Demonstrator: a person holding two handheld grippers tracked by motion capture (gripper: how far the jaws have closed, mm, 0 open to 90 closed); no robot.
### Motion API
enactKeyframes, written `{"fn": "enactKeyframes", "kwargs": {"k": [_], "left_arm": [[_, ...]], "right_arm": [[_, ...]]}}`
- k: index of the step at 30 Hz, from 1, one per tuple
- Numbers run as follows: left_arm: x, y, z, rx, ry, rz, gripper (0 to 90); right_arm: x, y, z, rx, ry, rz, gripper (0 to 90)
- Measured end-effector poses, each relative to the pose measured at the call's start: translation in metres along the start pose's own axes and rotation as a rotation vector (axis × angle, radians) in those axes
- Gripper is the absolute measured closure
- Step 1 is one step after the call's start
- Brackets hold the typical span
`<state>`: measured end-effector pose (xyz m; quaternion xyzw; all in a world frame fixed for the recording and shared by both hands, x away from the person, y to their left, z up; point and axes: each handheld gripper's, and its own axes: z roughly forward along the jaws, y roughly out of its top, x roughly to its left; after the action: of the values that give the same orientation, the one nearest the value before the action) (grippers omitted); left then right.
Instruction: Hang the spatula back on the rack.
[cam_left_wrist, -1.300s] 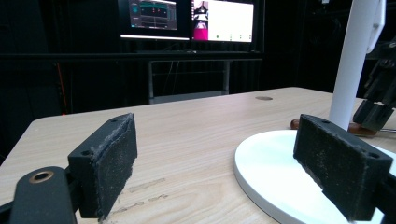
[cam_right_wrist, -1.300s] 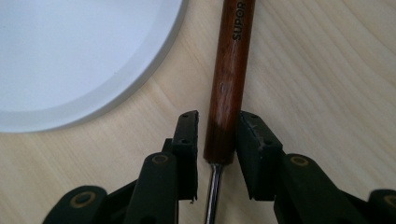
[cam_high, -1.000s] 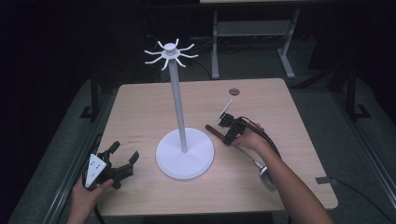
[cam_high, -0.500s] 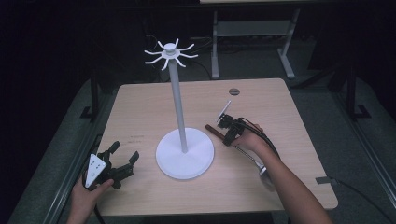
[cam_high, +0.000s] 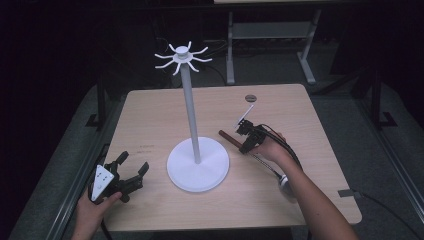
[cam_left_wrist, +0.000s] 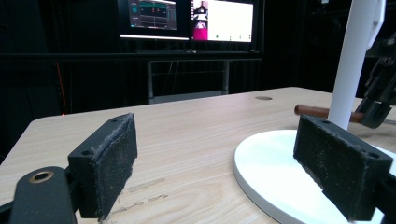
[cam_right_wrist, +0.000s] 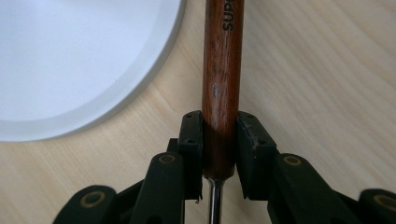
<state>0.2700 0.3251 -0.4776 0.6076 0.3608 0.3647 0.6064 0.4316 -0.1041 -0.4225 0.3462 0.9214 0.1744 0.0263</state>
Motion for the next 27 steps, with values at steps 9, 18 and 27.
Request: {"fn": "enactKeyframes", "kwargs": {"k": [9,18,27], "left_arm": [[0.0,0.0,0.0,0.0,0.0,0.001,13.1],[0.0,0.0,0.0,0.001,0.002,0.002,13.1],[0.0,0.0,0.0,0.002,0.004,0.002,13.1]], "right_arm": [[-0.001,-0.013,-0.03,-0.124,0.011,0.023,72.7],[0.002,-0.025,-0.057,-0.254,0.014,0.029,72.7],[0.001,-0.035,-0.077,-0.389,0.03,0.042,72.7]]}}
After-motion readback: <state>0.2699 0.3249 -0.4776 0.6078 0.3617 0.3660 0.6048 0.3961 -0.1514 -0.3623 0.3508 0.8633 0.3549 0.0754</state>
